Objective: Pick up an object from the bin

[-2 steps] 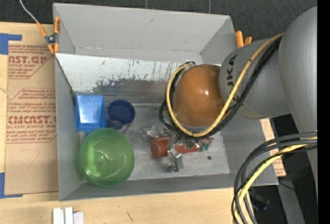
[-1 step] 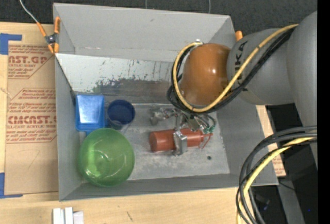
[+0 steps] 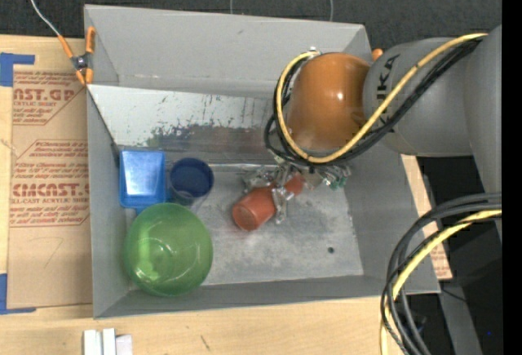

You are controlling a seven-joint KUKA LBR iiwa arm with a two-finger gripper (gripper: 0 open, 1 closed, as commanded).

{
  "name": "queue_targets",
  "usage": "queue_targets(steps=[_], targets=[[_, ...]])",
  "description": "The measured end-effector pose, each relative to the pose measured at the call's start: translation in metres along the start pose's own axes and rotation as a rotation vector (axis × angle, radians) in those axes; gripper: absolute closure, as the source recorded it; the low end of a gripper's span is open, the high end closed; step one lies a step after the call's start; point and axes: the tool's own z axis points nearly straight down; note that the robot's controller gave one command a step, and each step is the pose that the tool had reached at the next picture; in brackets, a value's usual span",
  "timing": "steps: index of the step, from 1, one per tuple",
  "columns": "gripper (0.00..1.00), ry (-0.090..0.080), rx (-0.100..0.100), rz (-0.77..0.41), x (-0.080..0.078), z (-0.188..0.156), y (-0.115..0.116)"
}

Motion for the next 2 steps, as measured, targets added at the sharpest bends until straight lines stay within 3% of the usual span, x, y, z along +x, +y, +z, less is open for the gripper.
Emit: queue_targets(steps=[1,2], targets=[[1.0,0.0,0.0,0.001,0.0,0.0,0.0],[1.0,-0.004,0.0,0.039,-0.002,-0.159,-0.001]])
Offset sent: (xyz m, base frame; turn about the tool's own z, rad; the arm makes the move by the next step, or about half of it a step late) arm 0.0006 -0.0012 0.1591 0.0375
